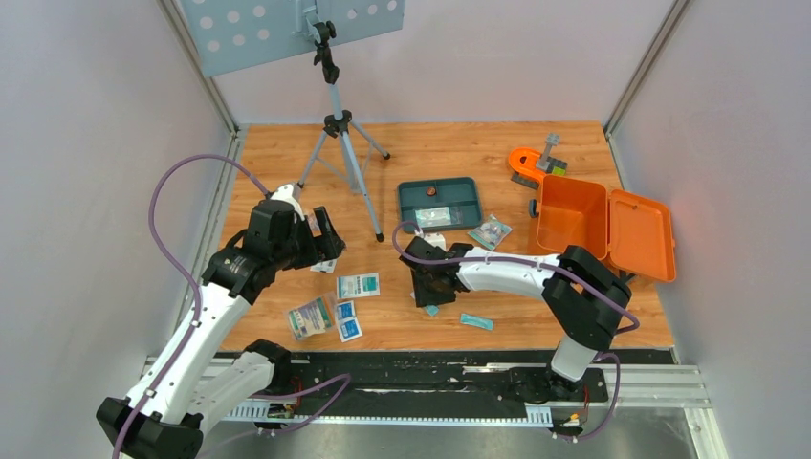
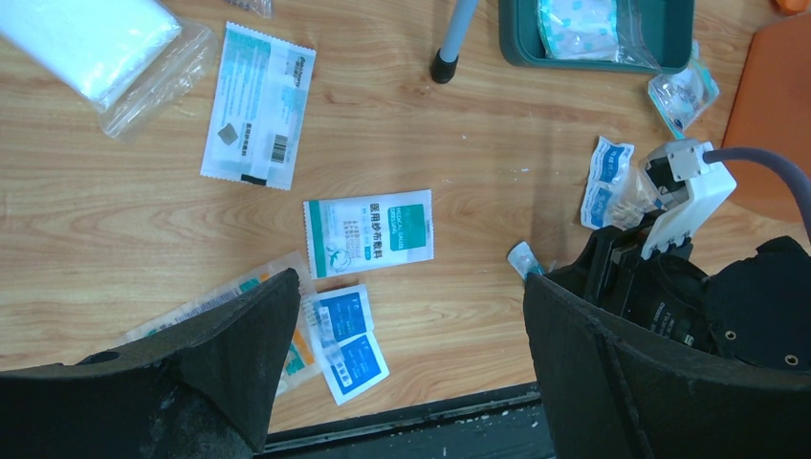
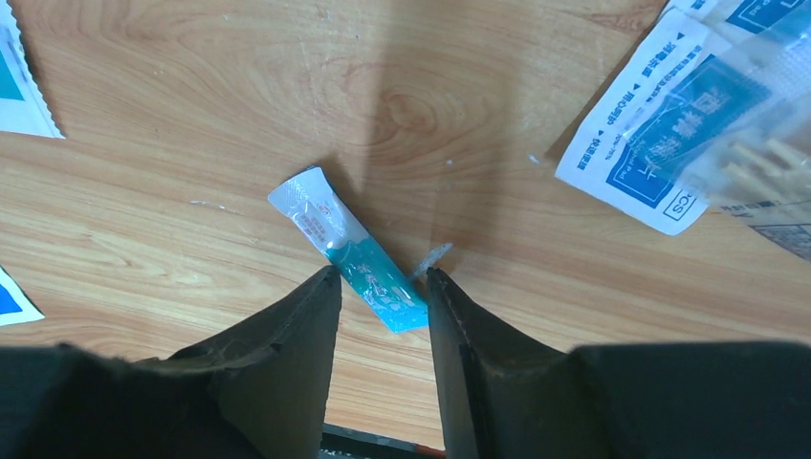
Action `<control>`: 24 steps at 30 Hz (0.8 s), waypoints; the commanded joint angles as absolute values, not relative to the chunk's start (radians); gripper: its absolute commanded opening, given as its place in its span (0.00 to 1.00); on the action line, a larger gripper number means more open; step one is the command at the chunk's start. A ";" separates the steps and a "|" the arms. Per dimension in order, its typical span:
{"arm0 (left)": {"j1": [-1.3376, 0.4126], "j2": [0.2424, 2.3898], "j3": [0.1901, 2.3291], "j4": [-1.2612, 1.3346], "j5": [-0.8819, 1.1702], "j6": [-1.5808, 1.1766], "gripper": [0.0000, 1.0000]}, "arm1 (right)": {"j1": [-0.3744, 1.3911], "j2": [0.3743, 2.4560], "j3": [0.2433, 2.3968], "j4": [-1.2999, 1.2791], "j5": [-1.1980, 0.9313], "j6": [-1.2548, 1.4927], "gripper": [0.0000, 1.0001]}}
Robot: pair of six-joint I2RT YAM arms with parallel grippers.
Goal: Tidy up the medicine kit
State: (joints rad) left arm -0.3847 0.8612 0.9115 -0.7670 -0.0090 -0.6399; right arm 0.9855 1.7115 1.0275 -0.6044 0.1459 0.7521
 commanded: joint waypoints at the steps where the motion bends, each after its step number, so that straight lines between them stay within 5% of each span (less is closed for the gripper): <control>1: -0.381 0.848 0.917 -0.750 -0.018 -0.626 0.95 | 0.993 1.706 1.012 -0.631 0.135 0.694 0.41; 11: -0.380 0.848 0.919 -0.751 -0.016 -0.628 0.95 | 1.024 1.797 1.080 -0.638 0.188 0.601 0.33; 19: -0.380 0.846 0.919 -0.752 -0.019 -0.629 0.95 | 1.029 1.792 1.109 -0.670 0.214 0.581 0.01; 24: -0.380 0.848 0.923 -0.752 -0.020 -0.623 0.95 | 1.010 1.753 1.178 -0.714 0.276 0.551 0.00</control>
